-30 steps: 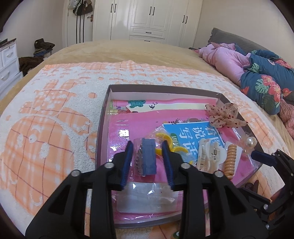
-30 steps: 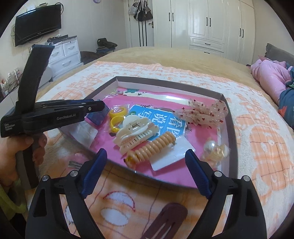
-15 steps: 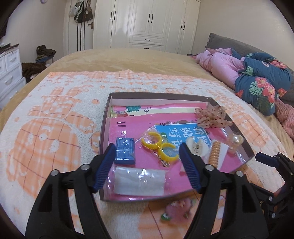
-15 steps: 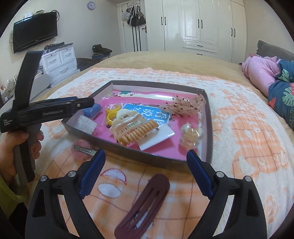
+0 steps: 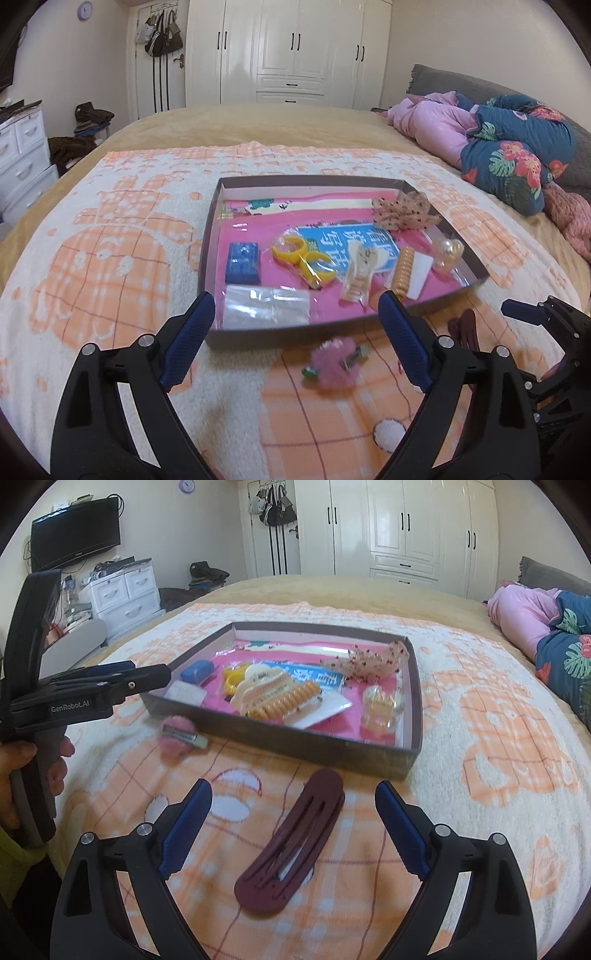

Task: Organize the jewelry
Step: 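Withdraw both open tools toward the pink pom-pom clip and maroon clip, then grasp pink pom-pom clip with left tool while right tool grasps maroon hair clip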

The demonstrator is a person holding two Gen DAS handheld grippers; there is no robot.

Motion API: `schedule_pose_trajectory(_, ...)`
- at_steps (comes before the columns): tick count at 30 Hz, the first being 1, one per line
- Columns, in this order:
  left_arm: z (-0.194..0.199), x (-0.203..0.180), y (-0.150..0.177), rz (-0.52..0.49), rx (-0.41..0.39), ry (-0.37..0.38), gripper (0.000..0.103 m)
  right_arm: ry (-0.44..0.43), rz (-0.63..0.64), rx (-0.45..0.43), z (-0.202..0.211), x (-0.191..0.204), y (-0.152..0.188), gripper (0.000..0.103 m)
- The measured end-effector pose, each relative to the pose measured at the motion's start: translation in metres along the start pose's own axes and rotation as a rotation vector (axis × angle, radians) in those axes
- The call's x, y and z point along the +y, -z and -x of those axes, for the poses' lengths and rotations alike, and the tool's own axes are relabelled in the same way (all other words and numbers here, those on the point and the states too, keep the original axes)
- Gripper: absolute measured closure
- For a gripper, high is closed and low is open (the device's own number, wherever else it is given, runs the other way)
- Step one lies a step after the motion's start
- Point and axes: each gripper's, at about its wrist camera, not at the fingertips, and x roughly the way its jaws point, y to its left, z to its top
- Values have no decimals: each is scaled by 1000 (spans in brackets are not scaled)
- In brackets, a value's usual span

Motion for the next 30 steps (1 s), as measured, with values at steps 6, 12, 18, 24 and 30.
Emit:
schedule_pose_trajectory(6,2,-5,16,0,33,12,22,-6,-12,35,-5,1,13,16)
schedule_pose_trajectory(12,-8,-10,29,-10,78,14,22,-33,-58,92,-19,0,24,24)
schedule_pose_trajectory(18,-24,-13,38,-19,118,8,22,-16,-6,82,-18,14,35,45)
schedule_pose_trajectory(24,-38,-11,40,18,154,55,30,-60,23,71,-10,21,40,71)
schedule_pose_trajectory(30,-42,-10,39,43,169,101,75,-80,45,45,1,27,42,79)
